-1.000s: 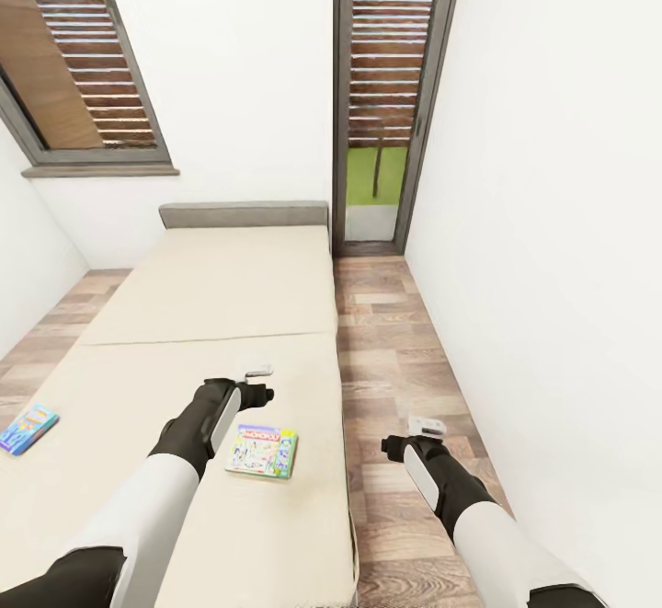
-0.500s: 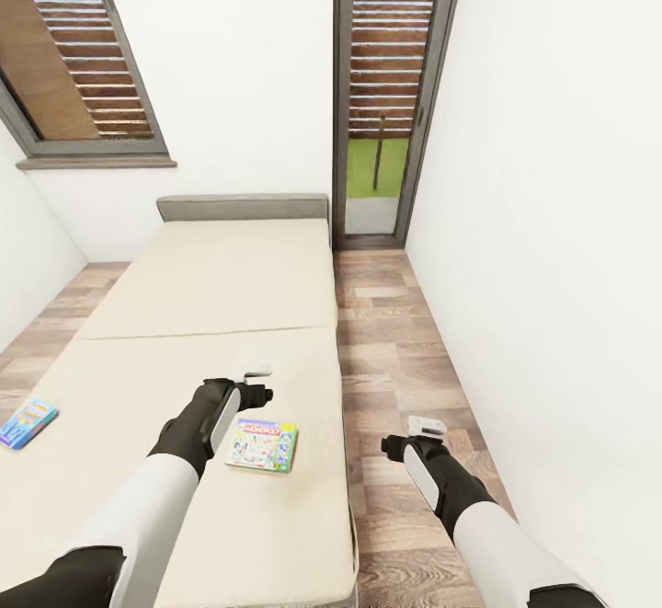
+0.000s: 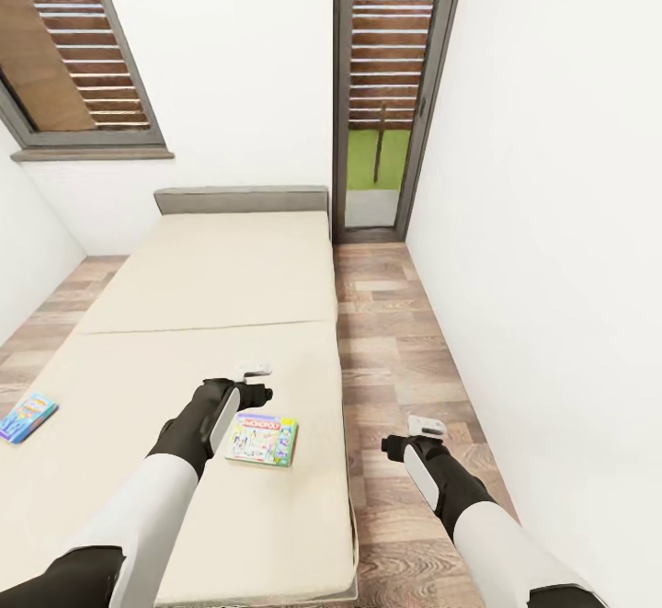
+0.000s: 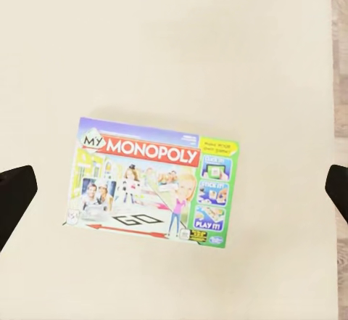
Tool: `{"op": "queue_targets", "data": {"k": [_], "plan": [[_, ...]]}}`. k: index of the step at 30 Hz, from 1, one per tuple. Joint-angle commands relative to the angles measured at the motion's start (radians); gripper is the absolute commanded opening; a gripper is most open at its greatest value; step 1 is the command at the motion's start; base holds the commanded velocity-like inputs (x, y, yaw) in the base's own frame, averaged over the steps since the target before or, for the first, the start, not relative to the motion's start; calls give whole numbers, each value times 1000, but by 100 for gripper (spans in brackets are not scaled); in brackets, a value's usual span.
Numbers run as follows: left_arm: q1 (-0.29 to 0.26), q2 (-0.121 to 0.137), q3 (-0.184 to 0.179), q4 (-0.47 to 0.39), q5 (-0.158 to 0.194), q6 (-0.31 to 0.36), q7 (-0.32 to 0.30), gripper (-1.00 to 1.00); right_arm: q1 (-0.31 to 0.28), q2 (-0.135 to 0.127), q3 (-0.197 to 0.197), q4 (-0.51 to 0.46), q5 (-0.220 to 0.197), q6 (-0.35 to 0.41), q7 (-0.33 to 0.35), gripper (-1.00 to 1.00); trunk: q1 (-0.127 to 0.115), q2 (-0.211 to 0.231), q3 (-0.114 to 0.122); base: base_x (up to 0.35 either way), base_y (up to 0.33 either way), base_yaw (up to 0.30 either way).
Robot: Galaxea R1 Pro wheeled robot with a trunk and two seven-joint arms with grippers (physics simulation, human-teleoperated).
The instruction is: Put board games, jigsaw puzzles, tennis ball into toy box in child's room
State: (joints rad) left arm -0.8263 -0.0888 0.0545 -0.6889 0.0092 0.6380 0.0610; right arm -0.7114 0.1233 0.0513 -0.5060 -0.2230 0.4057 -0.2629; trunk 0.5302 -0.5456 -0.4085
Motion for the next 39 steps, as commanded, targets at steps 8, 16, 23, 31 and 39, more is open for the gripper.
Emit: {"op": "queue_targets", "data": {"k": [8,16,23,31,39], "plan": [[0,-1,4,-2,1,2,3,100,0,-2,5,-2,-10,4,-7,100,0,-1,-14,0,0,0],[0,-4,1,-3,2,2,3,100,0,-3,3,-2,-18,5,-2,100,0,-1,-28,0,0,0],[0,-6,0,-4,3,2,2,100,0,-7,0,-2,-22,7,-1,100,0,-1,-39,0,0,0],[0,-2,3,-9,3,2,0,100,0,-6,-1,-2,-22,7,-1,100,0,-1,-52,0,0,0],[0,0,3,-10,4,2,-1,100,0,-3,-1,-2,-22,4,-1,100,0,-1,-65,0,0,0]]}}
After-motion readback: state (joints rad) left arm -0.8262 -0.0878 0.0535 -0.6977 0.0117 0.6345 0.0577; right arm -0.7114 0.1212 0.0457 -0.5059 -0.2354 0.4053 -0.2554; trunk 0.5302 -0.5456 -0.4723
